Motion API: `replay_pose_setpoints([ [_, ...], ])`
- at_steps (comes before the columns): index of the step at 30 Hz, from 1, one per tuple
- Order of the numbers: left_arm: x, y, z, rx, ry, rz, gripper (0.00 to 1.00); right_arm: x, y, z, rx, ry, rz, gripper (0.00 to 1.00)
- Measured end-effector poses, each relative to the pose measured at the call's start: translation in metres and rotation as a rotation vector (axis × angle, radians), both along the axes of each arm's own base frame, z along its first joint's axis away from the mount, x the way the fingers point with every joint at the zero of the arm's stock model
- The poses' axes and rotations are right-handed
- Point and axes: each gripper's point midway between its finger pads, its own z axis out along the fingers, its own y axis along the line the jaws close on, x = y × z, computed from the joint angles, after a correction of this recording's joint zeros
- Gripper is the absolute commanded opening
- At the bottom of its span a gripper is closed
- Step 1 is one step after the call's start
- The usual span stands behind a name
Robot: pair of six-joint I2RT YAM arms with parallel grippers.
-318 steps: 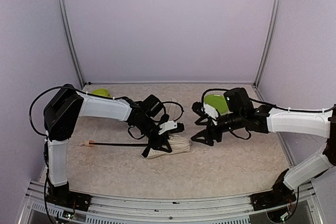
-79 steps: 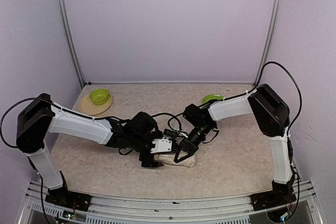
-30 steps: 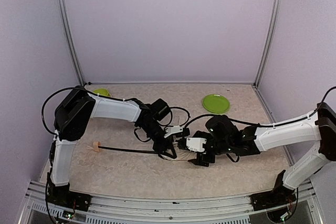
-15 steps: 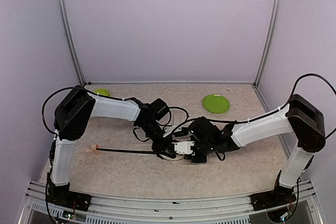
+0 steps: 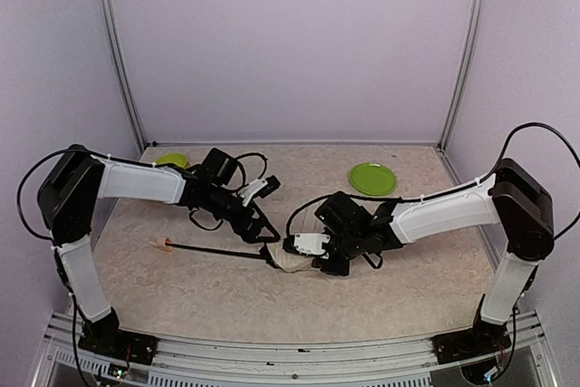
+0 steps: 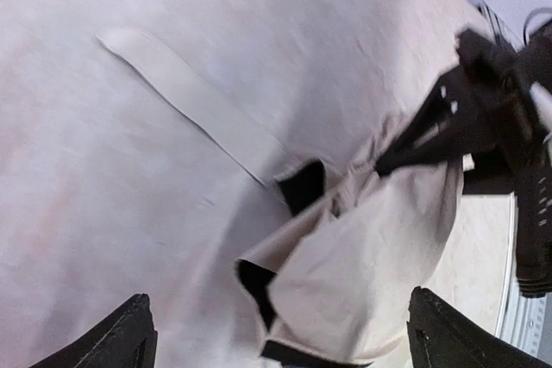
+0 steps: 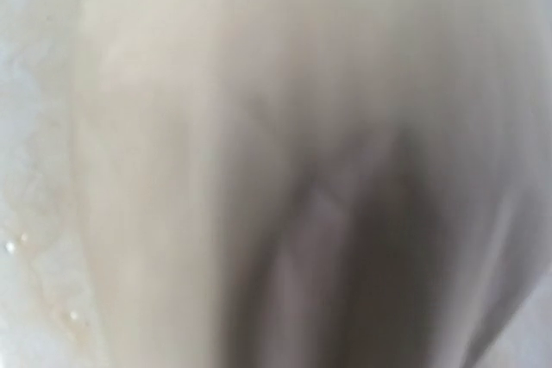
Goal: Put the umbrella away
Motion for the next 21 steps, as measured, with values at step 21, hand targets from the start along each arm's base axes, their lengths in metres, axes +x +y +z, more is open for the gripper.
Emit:
replay_pose_setpoints([
  [21,-0.090,-0.032,0.047,0.098,-0.752,-0.388,0.99,-0.022,0.013,-0.018,0.144,0.795,-0.047,0.03],
])
